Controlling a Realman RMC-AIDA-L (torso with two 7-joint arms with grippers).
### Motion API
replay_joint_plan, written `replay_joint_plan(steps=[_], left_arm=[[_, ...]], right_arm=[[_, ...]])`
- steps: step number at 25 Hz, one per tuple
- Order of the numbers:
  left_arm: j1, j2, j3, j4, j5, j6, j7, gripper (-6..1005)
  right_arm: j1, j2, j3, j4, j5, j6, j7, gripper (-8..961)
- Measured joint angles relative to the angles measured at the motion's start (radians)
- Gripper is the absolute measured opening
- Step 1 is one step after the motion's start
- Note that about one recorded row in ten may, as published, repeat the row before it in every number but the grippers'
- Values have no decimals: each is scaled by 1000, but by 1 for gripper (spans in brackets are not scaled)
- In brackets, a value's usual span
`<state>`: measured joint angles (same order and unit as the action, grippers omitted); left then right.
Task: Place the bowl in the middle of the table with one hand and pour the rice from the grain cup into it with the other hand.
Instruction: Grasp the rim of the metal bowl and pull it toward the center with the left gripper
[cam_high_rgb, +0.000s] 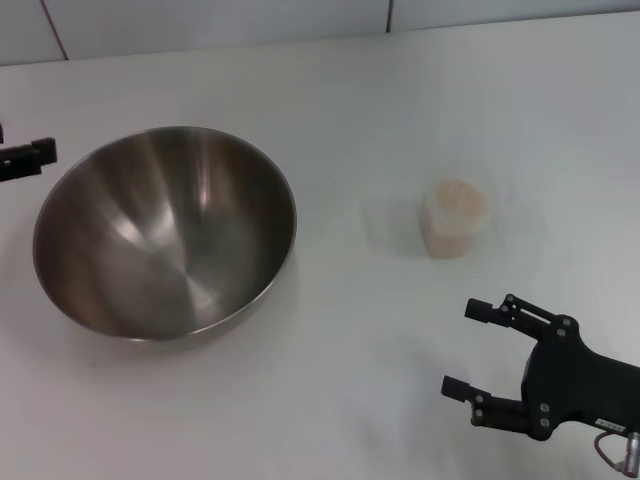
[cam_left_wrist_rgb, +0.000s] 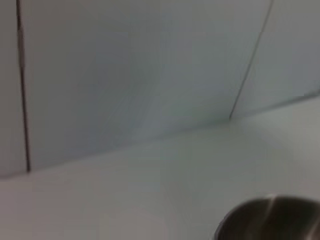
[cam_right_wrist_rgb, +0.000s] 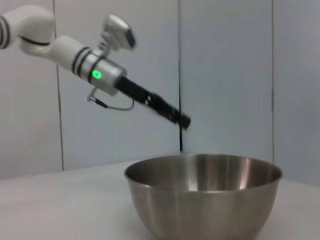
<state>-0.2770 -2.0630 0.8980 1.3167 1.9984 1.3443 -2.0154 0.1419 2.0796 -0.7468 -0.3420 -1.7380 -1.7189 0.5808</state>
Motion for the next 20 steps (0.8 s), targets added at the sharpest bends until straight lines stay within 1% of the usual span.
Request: replay_joint_plan(steps=[1, 2, 4, 7, 10, 14, 16, 20], left_arm=[[-41, 1, -1, 5, 98, 7, -64, 801], [-102, -1, -2, 0, 224, 28, -116, 801], [-141, -5, 5, -4, 298, 41, -133, 801], [-164, -7, 23, -7, 330, 43, -143, 803], [-198, -3, 47, -51, 359, 46, -150, 804], [-219, -4, 53, -86, 401, 46, -150, 804], [-248, -5, 61, -136, 436, 45, -151, 803], [-259, -5, 62, -147, 443, 40, -150, 800]], right_arm=[[-1, 0, 5, 0, 0, -6, 0, 836], [-2, 0, 10, 0, 0, -11, 0, 836], [-3, 1, 16, 0, 0, -22, 0, 835], [-5, 2, 26, 2, 0, -35, 1, 835], [-5, 2, 29, 3, 0, -38, 1, 835], [-5, 2, 29, 3, 0, -42, 1, 835], [-5, 2, 29, 3, 0, -42, 1, 836], [-3, 2, 29, 3, 0, -43, 1, 836]])
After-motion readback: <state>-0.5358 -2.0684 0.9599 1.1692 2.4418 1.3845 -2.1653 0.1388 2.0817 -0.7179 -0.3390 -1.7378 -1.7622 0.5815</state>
